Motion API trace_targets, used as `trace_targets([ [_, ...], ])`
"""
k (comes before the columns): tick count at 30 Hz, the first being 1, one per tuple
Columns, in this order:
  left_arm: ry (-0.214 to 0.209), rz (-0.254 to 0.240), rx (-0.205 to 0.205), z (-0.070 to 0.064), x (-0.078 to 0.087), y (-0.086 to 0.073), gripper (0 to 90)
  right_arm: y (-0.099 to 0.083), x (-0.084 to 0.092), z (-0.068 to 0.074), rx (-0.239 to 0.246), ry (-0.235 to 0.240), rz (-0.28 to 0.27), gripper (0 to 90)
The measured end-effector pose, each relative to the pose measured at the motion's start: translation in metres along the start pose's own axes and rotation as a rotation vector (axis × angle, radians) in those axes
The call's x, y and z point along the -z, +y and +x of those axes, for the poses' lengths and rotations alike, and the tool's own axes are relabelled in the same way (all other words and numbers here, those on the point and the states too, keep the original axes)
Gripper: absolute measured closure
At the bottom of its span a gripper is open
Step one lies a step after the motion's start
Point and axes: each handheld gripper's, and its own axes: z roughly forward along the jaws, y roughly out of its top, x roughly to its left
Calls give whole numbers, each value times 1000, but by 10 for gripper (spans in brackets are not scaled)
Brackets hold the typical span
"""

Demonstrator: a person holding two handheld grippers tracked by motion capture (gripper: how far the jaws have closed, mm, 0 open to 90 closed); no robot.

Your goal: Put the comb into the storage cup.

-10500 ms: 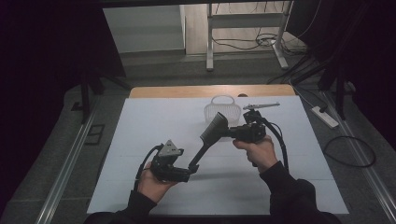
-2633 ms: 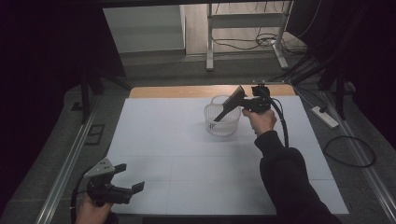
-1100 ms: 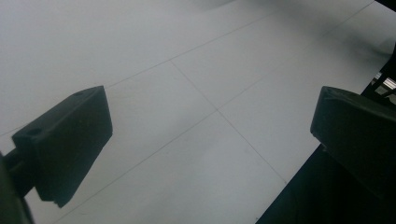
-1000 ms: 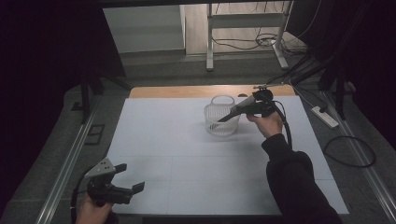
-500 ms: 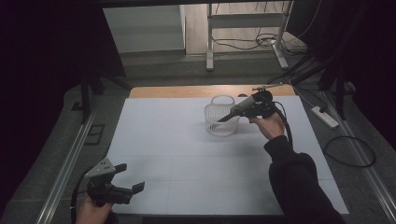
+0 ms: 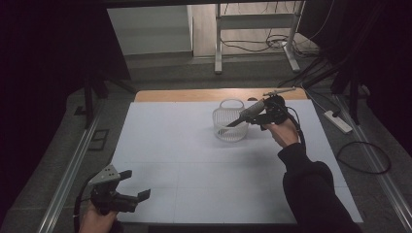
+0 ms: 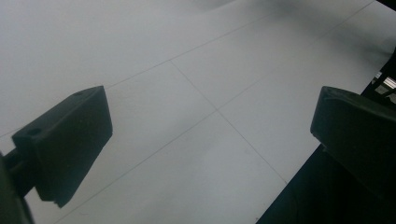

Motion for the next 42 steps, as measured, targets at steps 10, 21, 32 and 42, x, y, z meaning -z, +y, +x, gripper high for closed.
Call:
trace_targets([
  [10, -1, -1, 1, 0, 0, 0, 0, -3, 4, 5, 33, 8, 5, 28],
  [21, 1, -2, 2, 0, 0, 0, 0, -7, 9, 9, 78, -8, 11, 6],
  [32, 1, -1, 2, 0, 0, 0, 0, -14, 18, 11, 92, -2, -7, 0],
  [42, 1, 0, 0, 0, 0, 0, 0, -23, 21, 12, 107, 2, -24, 0],
])
